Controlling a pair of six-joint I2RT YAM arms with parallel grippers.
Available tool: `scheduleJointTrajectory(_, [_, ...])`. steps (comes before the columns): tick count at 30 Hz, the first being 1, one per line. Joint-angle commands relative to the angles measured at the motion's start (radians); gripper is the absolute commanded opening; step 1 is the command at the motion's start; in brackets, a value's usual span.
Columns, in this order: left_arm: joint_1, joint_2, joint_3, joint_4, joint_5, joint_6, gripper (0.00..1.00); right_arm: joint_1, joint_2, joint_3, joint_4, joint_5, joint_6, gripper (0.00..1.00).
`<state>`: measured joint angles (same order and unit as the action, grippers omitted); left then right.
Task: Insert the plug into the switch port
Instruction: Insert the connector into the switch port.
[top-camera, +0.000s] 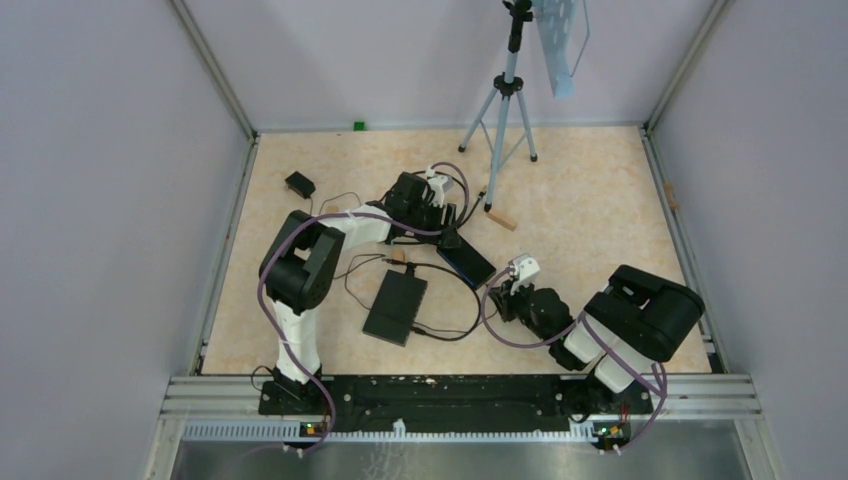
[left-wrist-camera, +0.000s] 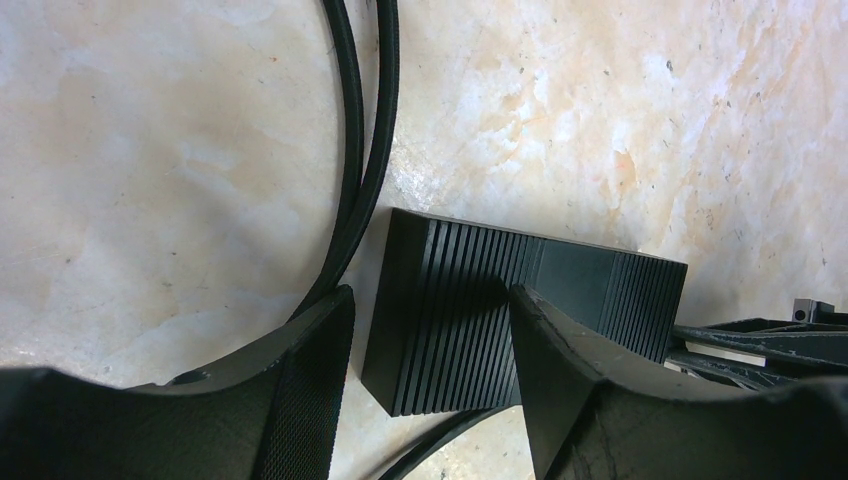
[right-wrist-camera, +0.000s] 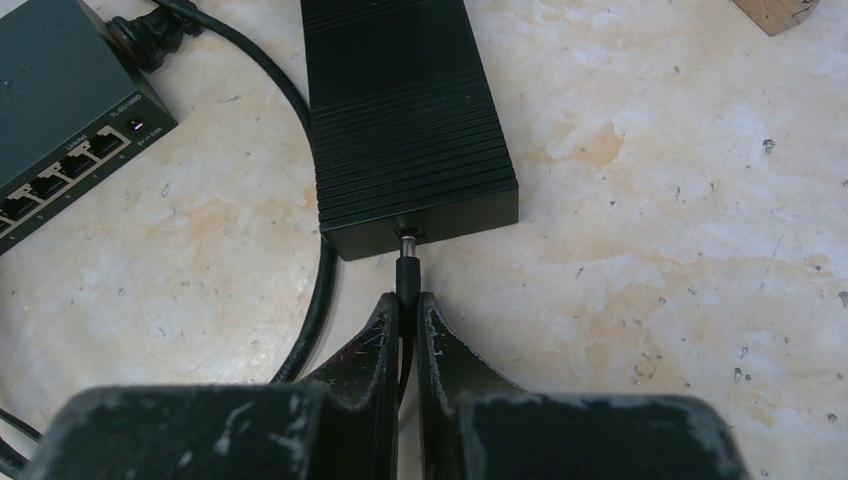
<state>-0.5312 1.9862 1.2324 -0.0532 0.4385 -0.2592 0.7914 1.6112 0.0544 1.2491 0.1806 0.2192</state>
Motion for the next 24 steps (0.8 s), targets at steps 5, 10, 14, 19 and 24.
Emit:
scheduleJointTrajectory(5, [-0.006,0.052,-0.015,-0.069,-0.027,0.018,0.65,-0.001,-0.037,-0.001,0.085,-0.009,-0.02,0.0])
scheduleJointTrajectory(10, [-0.009,0.055,-0.017,-0.068,-0.025,0.017,0.65,-0.001,-0.03,0.005,0.088,-0.009,-0.024,0.0])
scheduleJointTrajectory(14, [-0.007,0.055,-0.019,-0.065,-0.025,0.017,0.65,-0.001,-0.003,0.011,0.104,-0.013,-0.021,0.0])
scheduleJointTrajectory(19, [-0.011,0.057,-0.021,-0.065,-0.022,0.017,0.65,-0.001,0.034,0.023,0.108,-0.017,-0.013,0.0])
scheduleJointTrajectory(24, [-0.013,0.057,-0.021,-0.066,-0.023,0.018,0.65,-0.001,0.06,0.033,0.089,-0.006,0.002,0.0])
